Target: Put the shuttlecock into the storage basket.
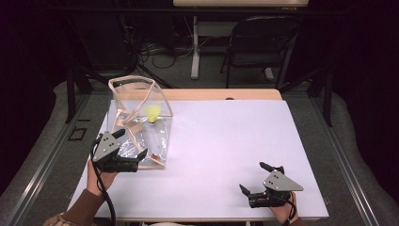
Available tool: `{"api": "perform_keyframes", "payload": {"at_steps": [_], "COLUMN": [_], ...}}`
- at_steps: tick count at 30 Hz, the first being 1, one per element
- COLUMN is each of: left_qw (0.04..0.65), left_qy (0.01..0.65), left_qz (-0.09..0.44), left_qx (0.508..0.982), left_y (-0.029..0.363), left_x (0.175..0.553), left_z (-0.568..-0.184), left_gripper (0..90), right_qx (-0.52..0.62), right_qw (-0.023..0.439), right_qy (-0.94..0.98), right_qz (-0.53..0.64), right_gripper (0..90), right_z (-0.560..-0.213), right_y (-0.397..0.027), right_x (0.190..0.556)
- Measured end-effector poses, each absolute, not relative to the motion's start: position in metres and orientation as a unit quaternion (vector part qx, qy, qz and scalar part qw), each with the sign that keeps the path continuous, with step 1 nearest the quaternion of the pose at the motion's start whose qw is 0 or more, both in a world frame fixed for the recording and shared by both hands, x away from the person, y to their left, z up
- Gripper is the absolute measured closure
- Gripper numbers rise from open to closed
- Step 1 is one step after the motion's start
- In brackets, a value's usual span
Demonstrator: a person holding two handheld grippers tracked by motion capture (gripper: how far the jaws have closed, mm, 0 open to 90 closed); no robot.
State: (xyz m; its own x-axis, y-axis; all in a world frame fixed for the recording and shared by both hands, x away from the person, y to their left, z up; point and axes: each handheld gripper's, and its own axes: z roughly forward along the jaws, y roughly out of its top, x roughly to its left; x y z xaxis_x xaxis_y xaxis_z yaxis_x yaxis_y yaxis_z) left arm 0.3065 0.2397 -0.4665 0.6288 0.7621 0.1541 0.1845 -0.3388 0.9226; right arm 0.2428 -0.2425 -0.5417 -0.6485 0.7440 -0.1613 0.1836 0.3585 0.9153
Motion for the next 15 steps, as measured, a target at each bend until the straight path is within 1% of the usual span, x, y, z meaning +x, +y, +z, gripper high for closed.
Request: {"api": "perform_keyframes", "payload": {"at_steps": [15], "left_qw": [0.49], "left_qy": [0.316], "left_qz": [0.296], "left_qx": [0.757], "left_y": [0.248], "left_x": [0.288], "left_z": [-0.505], "left_gripper": [0.0], "right_qx": [0.301], "right_qw": [0.292], "right_qy": [0.771], "right_qz": [0.48], "right_gripper": [0.0], "right_z": [-0.542], "right_y": [-0.243], "right_x": [0.243]}}
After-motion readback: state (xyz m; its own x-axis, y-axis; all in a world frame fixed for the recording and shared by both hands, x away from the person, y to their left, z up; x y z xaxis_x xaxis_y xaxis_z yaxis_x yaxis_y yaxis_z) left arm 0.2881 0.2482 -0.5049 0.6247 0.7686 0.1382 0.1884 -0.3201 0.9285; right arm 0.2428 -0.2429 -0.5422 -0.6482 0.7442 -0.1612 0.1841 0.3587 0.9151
